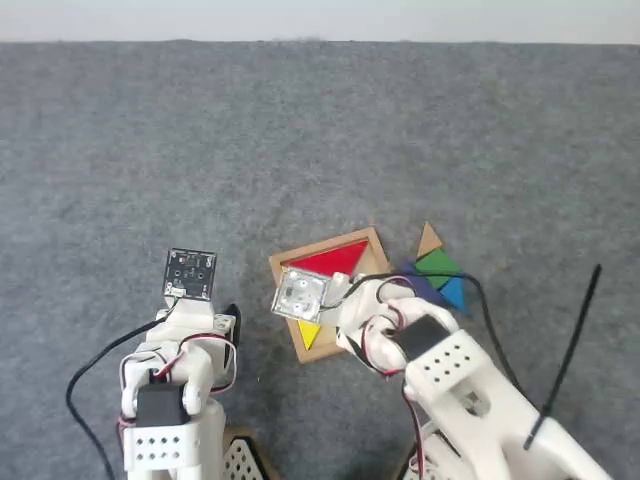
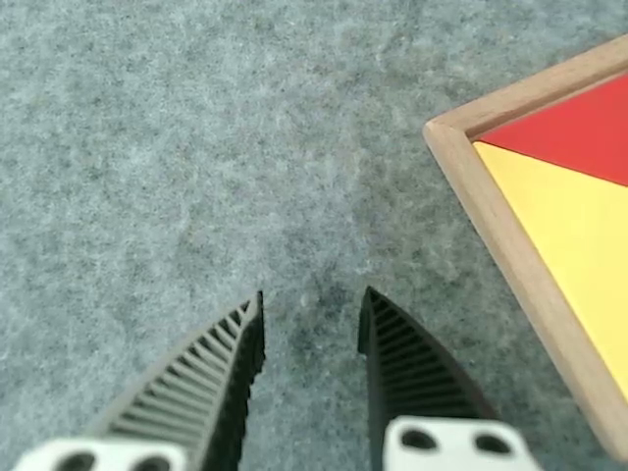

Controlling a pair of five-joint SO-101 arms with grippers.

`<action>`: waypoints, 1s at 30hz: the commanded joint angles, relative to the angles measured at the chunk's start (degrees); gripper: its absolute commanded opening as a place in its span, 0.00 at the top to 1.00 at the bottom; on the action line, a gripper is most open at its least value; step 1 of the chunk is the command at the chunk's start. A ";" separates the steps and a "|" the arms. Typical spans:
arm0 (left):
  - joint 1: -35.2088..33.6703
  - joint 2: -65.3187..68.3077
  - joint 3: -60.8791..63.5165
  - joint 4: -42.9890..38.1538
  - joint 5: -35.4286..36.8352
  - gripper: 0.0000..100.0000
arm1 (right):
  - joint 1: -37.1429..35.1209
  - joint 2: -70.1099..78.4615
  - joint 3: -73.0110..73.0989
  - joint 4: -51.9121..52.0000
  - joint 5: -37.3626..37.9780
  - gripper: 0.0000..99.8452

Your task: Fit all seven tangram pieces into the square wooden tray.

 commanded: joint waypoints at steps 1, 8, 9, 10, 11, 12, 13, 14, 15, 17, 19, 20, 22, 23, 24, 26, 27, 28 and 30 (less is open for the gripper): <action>0.09 -1.58 -0.48 0.53 -0.35 0.85 | -0.57 4.00 -6.51 0.75 5.80 0.99; 0.09 -1.58 -0.48 0.53 -0.35 0.85 | -2.59 15.60 -12.48 2.59 9.05 0.99; 0.09 -1.58 -0.48 0.53 -0.35 0.85 | -3.47 17.10 -13.19 2.59 9.32 0.99; 0.09 -1.58 -0.48 0.53 -0.35 0.85 | -4.09 18.42 -13.89 2.77 9.32 0.99; 0.09 -1.58 -0.48 0.53 -0.35 0.85 | -4.62 19.65 -14.59 2.95 9.41 0.99; 0.09 -1.58 -0.48 0.53 -0.35 0.85 | -4.88 20.62 -15.12 3.03 9.41 0.99; 0.09 -1.58 -0.48 0.53 -0.35 0.85 | -4.88 21.23 -15.56 3.03 9.41 0.99; 0.09 -1.58 -0.48 0.53 -0.35 0.85 | -4.97 21.67 -15.82 3.03 9.41 0.99; 0.09 -1.58 -0.48 0.53 -0.35 0.85 | -4.97 21.85 -15.91 3.03 9.58 0.99; 0.09 -1.58 -0.48 0.53 -0.35 0.85 | -4.97 22.29 -15.91 3.12 11.60 0.99; 0.09 -1.58 -0.48 0.53 -0.35 0.85 | -4.97 22.37 -15.82 4.09 13.10 0.99; 0.09 -1.58 -0.48 0.53 -0.35 0.85 | -4.97 22.29 -15.91 4.88 13.63 0.99; 0.09 -1.58 -0.48 0.53 -0.35 0.85 | -4.97 22.02 -16.00 6.11 14.77 0.99; 0.09 -1.58 -0.48 0.53 -0.35 0.85 | -4.97 22.02 -16.00 6.46 15.21 0.99; 0.09 -1.58 -0.48 0.53 -0.35 0.85 | -4.97 22.02 -16.00 6.73 15.56 0.99; 0.09 -1.58 -0.48 0.53 -0.35 0.85 | -4.97 22.11 -15.91 7.25 16.09 0.99; 0.09 -1.58 -0.48 0.53 -0.35 0.85 | -4.97 22.11 -15.91 7.69 16.62 0.99; 0.09 -1.58 -0.48 0.53 -0.35 0.85 | -4.97 22.02 -15.91 8.04 17.23 0.99; 0.09 -1.58 -0.48 0.53 -0.35 0.85 | -4.97 21.93 -15.91 8.22 17.93 0.99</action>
